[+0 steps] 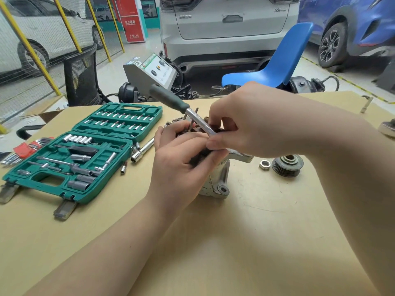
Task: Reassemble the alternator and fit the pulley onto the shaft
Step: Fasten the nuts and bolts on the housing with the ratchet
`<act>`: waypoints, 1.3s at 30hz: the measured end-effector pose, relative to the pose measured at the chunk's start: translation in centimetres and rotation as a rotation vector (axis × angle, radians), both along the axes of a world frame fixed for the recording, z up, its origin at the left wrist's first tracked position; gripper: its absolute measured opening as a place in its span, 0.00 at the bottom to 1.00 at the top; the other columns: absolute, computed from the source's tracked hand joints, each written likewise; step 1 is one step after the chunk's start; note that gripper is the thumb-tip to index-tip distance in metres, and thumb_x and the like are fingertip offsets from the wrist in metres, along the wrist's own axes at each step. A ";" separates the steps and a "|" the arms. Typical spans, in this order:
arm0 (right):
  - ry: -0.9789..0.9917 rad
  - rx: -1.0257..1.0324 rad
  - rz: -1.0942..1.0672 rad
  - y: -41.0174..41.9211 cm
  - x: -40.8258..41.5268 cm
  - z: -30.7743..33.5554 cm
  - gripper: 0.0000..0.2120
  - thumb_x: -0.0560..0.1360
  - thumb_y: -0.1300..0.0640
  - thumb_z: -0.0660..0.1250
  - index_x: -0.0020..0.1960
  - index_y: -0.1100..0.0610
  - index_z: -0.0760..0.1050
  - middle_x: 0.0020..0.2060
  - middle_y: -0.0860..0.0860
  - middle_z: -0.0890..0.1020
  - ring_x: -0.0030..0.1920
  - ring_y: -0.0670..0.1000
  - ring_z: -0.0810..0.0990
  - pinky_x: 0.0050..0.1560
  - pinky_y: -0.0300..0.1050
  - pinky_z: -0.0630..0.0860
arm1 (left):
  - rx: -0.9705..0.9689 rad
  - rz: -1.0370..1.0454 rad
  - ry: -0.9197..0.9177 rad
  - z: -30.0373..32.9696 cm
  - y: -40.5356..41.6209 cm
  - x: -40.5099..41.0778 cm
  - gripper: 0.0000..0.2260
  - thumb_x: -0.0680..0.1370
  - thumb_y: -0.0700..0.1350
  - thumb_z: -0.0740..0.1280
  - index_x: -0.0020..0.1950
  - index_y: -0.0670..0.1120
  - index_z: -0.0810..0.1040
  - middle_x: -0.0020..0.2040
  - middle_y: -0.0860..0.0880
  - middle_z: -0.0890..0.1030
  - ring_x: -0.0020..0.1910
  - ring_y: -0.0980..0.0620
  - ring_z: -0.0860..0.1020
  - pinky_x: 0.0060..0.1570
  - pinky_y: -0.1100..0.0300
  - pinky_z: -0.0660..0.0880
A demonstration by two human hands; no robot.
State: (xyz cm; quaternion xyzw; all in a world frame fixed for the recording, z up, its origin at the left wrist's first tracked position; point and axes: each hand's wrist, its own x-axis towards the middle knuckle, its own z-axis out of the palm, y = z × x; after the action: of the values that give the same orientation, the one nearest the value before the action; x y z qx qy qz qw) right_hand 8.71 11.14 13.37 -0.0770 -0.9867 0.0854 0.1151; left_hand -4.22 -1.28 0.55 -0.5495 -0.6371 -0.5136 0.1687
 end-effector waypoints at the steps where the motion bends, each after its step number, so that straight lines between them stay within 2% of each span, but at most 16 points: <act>1: -0.004 -0.011 0.011 0.2 0.0 0.0 0.10 0.75 0.38 0.71 0.46 0.45 0.80 0.34 0.43 0.79 0.37 0.48 0.79 0.39 0.52 0.79 | -0.009 -0.007 0.004 0.1 0.0 0.0 0.07 0.81 0.48 0.76 0.47 0.45 0.89 0.49 0.57 0.87 0.60 0.40 0.78 0.63 0.29 0.70; 4: -0.038 -0.047 0.088 0.3 0.2 0.4 0.07 0.73 0.44 0.76 0.50 0.40 0.80 0.40 0.42 0.81 0.43 0.47 0.80 0.44 0.54 0.79 | -0.050 -0.038 0.038 0.3 -0.2 -0.1 0.07 0.83 0.48 0.74 0.46 0.53 0.87 0.43 0.66 0.81 0.55 0.46 0.76 0.63 0.31 0.71; 7: -0.064 -0.008 0.142 0.3 0.7 0.8 0.11 0.71 0.48 0.78 0.50 0.38 0.80 0.43 0.41 0.82 0.46 0.44 0.80 0.45 0.50 0.78 | -0.110 -0.003 0.021 -0.2 -0.3 -0.6 0.06 0.83 0.47 0.74 0.52 0.48 0.89 0.50 0.60 0.85 0.65 0.45 0.75 0.69 0.28 0.68; 9: -0.056 0.010 0.116 0.4 0.9 0.8 0.11 0.71 0.48 0.79 0.49 0.38 0.80 0.40 0.39 0.82 0.46 0.42 0.80 0.44 0.48 0.78 | -0.092 -0.005 0.013 -0.3 -0.3 -0.6 0.04 0.81 0.45 0.76 0.53 0.45 0.89 0.52 0.56 0.87 0.65 0.45 0.76 0.67 0.30 0.70; 11: -0.032 0.009 0.068 0.4 1.0 0.7 0.08 0.72 0.45 0.76 0.48 0.40 0.80 0.37 0.38 0.80 0.43 0.40 0.78 0.42 0.49 0.79 | -0.039 -0.012 0.005 -0.2 -0.1 -0.2 0.06 0.81 0.47 0.77 0.50 0.45 0.89 0.47 0.56 0.87 0.57 0.48 0.79 0.60 0.36 0.74; 14: -0.012 -0.001 -0.003 0.1 0.2 0.1 0.11 0.75 0.39 0.68 0.44 0.46 0.80 0.33 0.44 0.80 0.37 0.49 0.79 0.38 0.53 0.79 | 0.012 0.012 -0.029 -0.2 0.0 0.1 0.07 0.79 0.49 0.78 0.50 0.46 0.89 0.47 0.57 0.87 0.59 0.41 0.78 0.62 0.31 0.72; 16: -0.036 0.015 -0.009 0.1 -0.2 -0.2 0.13 0.77 0.39 0.66 0.45 0.47 0.80 0.33 0.46 0.80 0.37 0.52 0.80 0.39 0.54 0.80 | 0.000 0.011 -0.026 -0.1 0.0 0.0 0.05 0.80 0.48 0.77 0.51 0.47 0.89 0.48 0.57 0.87 0.59 0.39 0.78 0.64 0.30 0.70; 19: -0.059 -0.025 0.045 0.2 -0.2 0.1 0.04 0.77 0.44 0.70 0.50 0.43 0.81 0.37 0.44 0.81 0.40 0.49 0.80 0.42 0.53 0.80 | -0.009 -0.027 0.013 0.2 0.0 0.0 0.05 0.82 0.47 0.75 0.46 0.50 0.87 0.43 0.64 0.81 0.56 0.43 0.78 0.61 0.31 0.71; 20: -0.064 -0.034 0.065 0.2 0.0 0.3 0.05 0.76 0.46 0.72 0.52 0.40 0.81 0.39 0.42 0.82 0.40 0.46 0.80 0.42 0.52 0.79 | -0.022 -0.039 0.028 0.2 -0.1 -0.1 0.07 0.83 0.47 0.74 0.46 0.52 0.86 0.42 0.64 0.80 0.56 0.44 0.78 0.62 0.31 0.72; 24: -0.075 -0.015 0.092 0.4 0.8 0.7 0.11 0.74 0.46 0.76 0.52 0.34 0.78 0.41 0.38 0.82 0.41 0.41 0.79 0.41 0.46 0.79 | -0.106 -0.019 -0.001 -0.2 -0.3 -0.6 0.08 0.83 0.51 0.74 0.54 0.49 0.90 0.53 0.59 0.87 0.68 0.48 0.76 0.71 0.33 0.68; 27: -0.061 -0.014 0.045 0.3 0.7 0.5 0.07 0.75 0.43 0.74 0.49 0.36 0.76 0.39 0.39 0.81 0.42 0.45 0.81 0.42 0.51 0.80 | 0.005 -0.015 0.001 0.0 0.0 -0.1 0.08 0.81 0.50 0.77 0.46 0.46 0.89 0.46 0.61 0.85 0.58 0.51 0.80 0.60 0.38 0.75; 29: -0.050 0.014 -0.005 0.2 0.2 0.1 0.06 0.76 0.41 0.70 0.48 0.41 0.78 0.37 0.41 0.81 0.39 0.48 0.81 0.37 0.49 0.78 | 0.023 -0.013 0.006 0.0 0.1 0.0 0.08 0.80 0.48 0.77 0.45 0.46 0.89 0.46 0.60 0.86 0.57 0.44 0.79 0.60 0.34 0.73; 32: -0.071 0.067 -0.042 0.2 -0.2 -0.1 0.09 0.78 0.39 0.68 0.47 0.44 0.80 0.35 0.44 0.80 0.38 0.50 0.81 0.33 0.46 0.73 | 0.024 -0.005 0.011 -0.4 0.1 -0.3 0.04 0.79 0.46 0.79 0.49 0.45 0.90 0.50 0.55 0.88 0.58 0.36 0.80 0.64 0.31 0.70; 34: -0.071 0.018 -0.026 0.3 0.0 0.1 0.07 0.77 0.40 0.69 0.49 0.42 0.80 0.35 0.42 0.81 0.38 0.48 0.81 0.35 0.46 0.74 | 0.023 -0.010 0.007 -0.2 0.1 -0.2 0.05 0.79 0.47 0.79 0.48 0.46 0.90 0.50 0.57 0.88 0.59 0.38 0.80 0.64 0.31 0.71; 37: -0.060 -0.024 0.048 0.4 0.4 0.4 0.08 0.75 0.43 0.74 0.52 0.38 0.79 0.38 0.39 0.81 0.39 0.44 0.79 0.38 0.48 0.77 | -0.012 -0.039 0.001 0.0 0.0 -0.3 0.07 0.81 0.50 0.77 0.47 0.49 0.89 0.46 0.66 0.83 0.56 0.47 0.78 0.60 0.32 0.73; 39: -0.070 -0.017 0.092 0.3 0.6 0.5 0.11 0.74 0.46 0.76 0.52 0.35 0.77 0.39 0.39 0.81 0.40 0.41 0.78 0.38 0.48 0.77 | -0.056 -0.020 0.028 -0.4 -0.1 -0.8 0.05 0.82 0.49 0.76 0.52 0.48 0.90 0.50 0.63 0.85 0.60 0.48 0.77 0.64 0.31 0.72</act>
State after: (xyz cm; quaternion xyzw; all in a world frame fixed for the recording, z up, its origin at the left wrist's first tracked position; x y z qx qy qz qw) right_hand 9.29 11.42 13.88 -0.0355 -0.9919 0.0961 0.0758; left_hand -5.05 -1.38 0.18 -0.5676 -0.6432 -0.4893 0.1570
